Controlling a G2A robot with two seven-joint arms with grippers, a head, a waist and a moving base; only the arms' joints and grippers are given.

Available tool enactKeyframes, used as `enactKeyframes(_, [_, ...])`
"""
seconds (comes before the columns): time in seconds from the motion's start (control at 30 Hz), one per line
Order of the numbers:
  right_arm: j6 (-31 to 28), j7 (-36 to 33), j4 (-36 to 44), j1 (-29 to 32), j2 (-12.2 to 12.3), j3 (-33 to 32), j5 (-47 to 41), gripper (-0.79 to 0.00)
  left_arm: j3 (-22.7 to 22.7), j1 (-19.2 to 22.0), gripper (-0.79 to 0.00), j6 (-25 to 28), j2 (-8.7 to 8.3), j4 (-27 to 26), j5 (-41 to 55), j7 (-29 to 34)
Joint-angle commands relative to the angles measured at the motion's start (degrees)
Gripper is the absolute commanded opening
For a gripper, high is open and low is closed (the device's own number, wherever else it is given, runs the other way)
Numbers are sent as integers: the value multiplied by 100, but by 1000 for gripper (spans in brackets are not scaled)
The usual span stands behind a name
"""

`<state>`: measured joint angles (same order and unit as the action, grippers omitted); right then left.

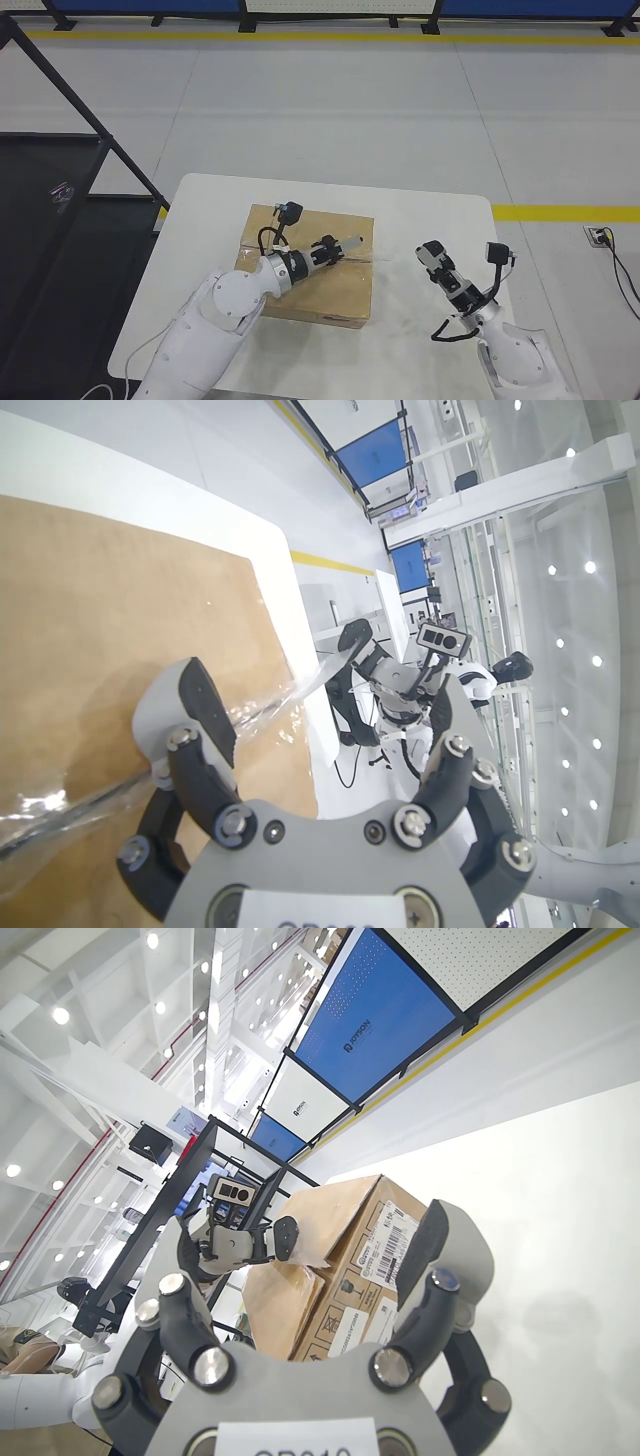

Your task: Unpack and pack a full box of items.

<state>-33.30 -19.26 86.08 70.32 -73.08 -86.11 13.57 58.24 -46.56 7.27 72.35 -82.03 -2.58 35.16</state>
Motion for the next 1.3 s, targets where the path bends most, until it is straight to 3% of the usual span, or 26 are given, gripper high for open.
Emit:
enactKeyframes(0.0, [-39,-35,-25,-2,6,19,-41,0,22,-43,0,27,-11,-85,-6,103])
enactKeyframes(0.27, [-427,-404,-92,-59,48,64,-529,0,198,-254,0,92,-74,-384,31,503])
enactKeyframes(0.5, [-956,-1674,-67,-260,132,238,-1817,0,370,-436,0,201,-99,-588,200,403])
enactKeyframes(0.67, [-878,-2500,10,-445,191,375,-2598,0,767,-672,0,354,-129,-752,700,63])
enactKeyframes(0.83, [-757,-2895,138,-581,225,517,-2847,0,1264,-949,0,470,-210,-980,1018,134])
enactKeyframes(0.97, [-924,-2752,402,-575,235,530,-2737,0,1700,-1235,0,591,-270,-1136,1240,23])
enactKeyframes(1.1, [-1259,-2319,855,-360,213,662,-2080,0,2200,-1534,0,668,-338,-1229,1427,-63])
enactKeyframes(1.27, [-443,-1960,958,-684,154,1086,-1340,0,2672,-1858,0,755,-399,-1257,1648,-115])
